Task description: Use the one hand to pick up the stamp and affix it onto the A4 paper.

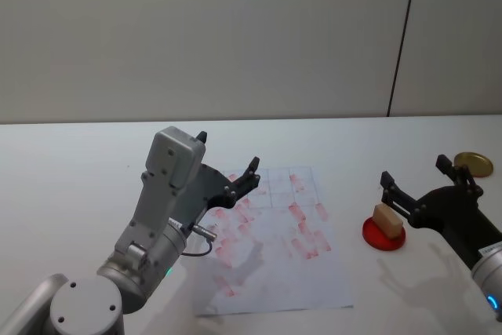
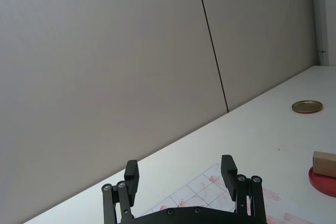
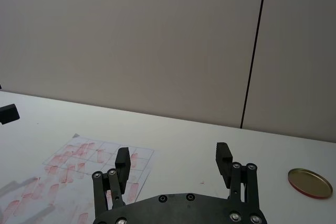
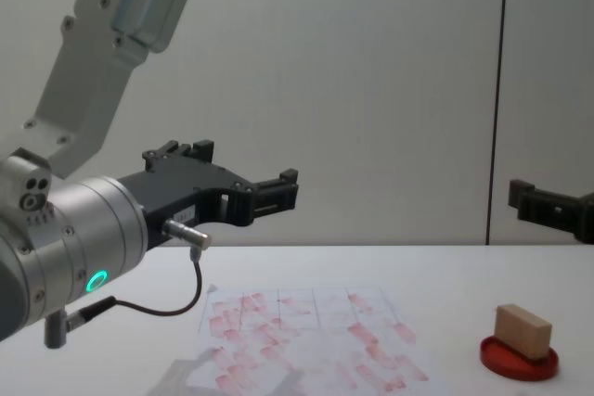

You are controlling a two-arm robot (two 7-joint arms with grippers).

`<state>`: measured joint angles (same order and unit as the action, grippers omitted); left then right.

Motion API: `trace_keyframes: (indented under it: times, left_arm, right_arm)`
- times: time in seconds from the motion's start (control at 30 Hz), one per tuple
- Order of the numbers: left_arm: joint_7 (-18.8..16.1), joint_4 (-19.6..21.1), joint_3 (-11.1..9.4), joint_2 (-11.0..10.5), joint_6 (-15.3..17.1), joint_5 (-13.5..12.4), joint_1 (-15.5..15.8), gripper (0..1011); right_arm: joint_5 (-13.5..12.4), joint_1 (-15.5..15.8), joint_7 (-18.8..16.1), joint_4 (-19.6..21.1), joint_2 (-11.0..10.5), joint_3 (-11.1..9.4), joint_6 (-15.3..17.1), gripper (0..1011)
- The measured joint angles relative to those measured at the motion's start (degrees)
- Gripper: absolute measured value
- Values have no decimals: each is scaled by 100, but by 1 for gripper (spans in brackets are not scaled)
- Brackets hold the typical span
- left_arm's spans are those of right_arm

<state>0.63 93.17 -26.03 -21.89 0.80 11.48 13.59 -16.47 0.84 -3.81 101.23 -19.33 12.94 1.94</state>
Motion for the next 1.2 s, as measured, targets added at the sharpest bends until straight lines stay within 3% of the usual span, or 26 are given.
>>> trace_keyframes:
  times: [0.77,1.2]
  left_arm:
    - [0,0,0,0,0,0,0,993]
    - [0,0,0,0,0,0,0,993]
  right_arm:
    - [1,-15,-23,-23,4,-2,1,1001]
    - [-44,-353,-470,-517,32,-72,266,1001]
